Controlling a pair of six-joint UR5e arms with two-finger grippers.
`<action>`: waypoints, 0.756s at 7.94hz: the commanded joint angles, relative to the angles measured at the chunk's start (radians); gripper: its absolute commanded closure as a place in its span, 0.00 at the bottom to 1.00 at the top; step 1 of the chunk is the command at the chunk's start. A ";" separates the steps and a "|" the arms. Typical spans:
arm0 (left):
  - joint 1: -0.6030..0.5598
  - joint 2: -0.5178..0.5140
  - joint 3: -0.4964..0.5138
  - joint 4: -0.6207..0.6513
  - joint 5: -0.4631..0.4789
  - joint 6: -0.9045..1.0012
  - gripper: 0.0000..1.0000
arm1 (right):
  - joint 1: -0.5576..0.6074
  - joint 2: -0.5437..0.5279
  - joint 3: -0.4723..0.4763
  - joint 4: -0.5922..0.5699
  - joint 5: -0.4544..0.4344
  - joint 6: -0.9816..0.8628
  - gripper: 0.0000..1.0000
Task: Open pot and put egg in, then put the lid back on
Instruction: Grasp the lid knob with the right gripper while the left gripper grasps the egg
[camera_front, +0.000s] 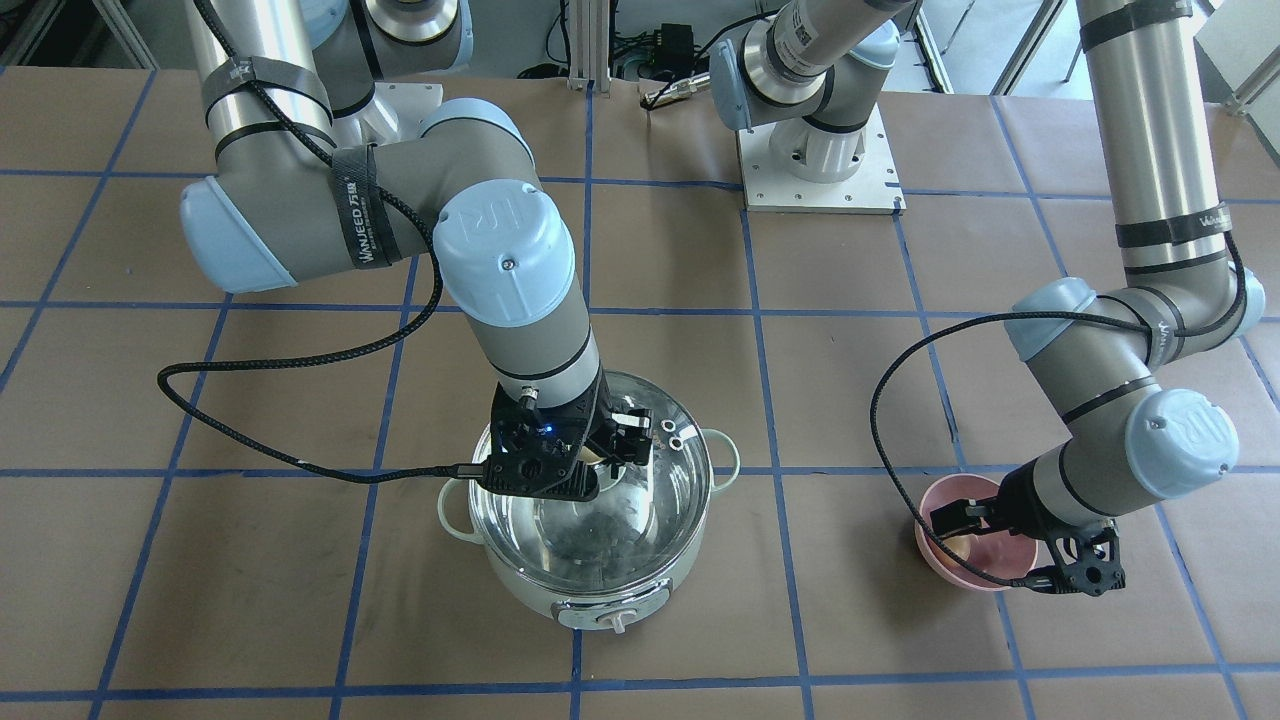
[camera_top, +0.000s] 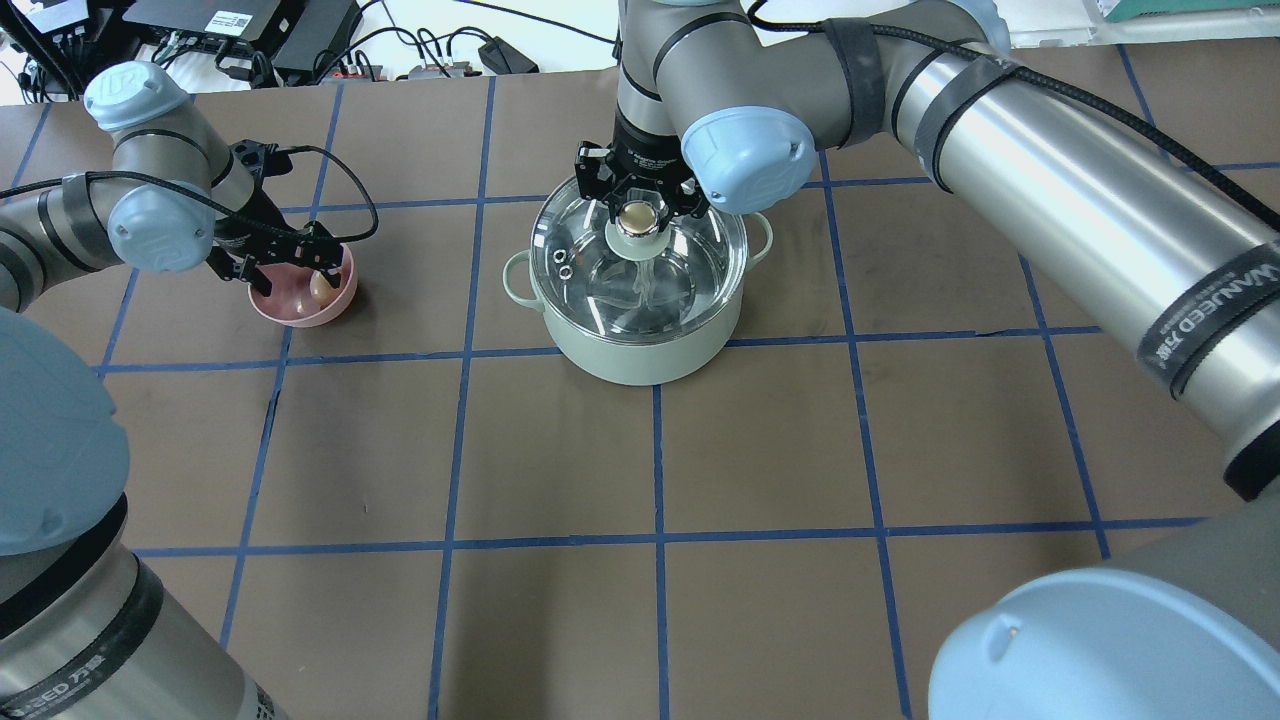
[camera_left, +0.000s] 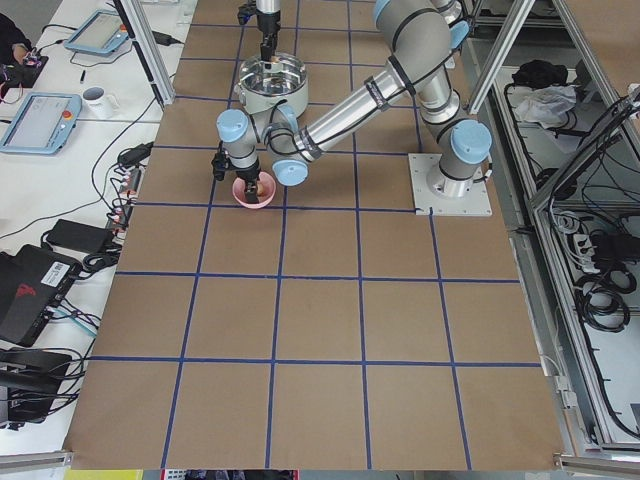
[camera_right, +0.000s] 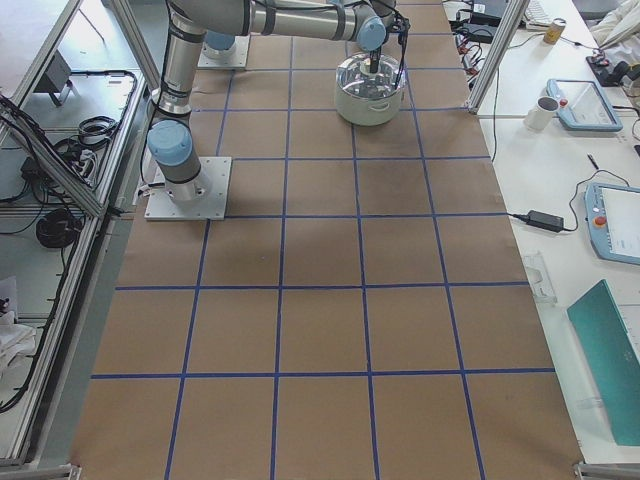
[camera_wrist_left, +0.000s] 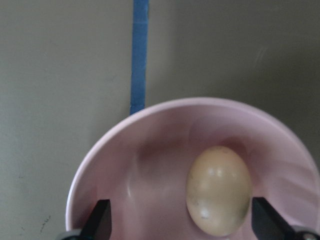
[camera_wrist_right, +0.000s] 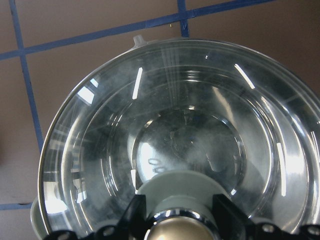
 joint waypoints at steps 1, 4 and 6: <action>0.000 -0.016 0.002 0.018 -0.001 -0.004 0.00 | -0.002 -0.041 -0.023 0.073 0.002 -0.036 1.00; 0.000 -0.022 0.002 0.027 -0.011 -0.008 0.33 | -0.052 -0.089 -0.026 0.156 0.000 -0.120 1.00; 0.000 -0.023 0.002 0.029 -0.013 -0.009 0.81 | -0.107 -0.138 -0.026 0.237 0.000 -0.193 1.00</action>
